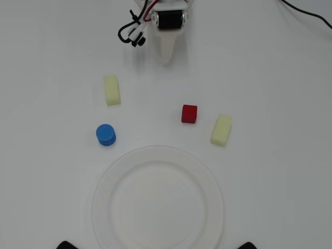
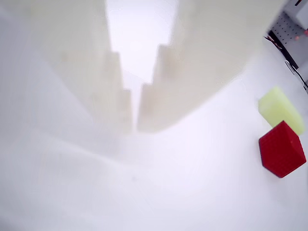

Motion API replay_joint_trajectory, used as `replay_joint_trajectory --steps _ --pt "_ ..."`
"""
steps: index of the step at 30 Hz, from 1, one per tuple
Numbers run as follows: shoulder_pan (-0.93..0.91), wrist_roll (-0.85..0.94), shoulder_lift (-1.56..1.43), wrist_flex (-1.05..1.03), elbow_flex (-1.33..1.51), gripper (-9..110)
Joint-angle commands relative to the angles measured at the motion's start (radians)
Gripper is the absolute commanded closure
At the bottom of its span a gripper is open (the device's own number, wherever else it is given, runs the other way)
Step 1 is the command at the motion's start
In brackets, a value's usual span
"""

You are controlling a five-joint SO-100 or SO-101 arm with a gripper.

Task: Grasp a red block and put it in the dish.

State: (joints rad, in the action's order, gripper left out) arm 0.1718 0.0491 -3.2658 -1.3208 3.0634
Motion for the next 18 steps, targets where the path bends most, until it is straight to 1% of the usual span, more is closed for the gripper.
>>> replay_joint_trajectory --steps 1,13,18 --pt "0.055 0.055 -0.189 -0.057 0.103 101" --pt "0.051 0.046 -0.189 -0.055 0.101 101" --pt "-0.021 0.094 -0.187 -0.054 0.069 101"
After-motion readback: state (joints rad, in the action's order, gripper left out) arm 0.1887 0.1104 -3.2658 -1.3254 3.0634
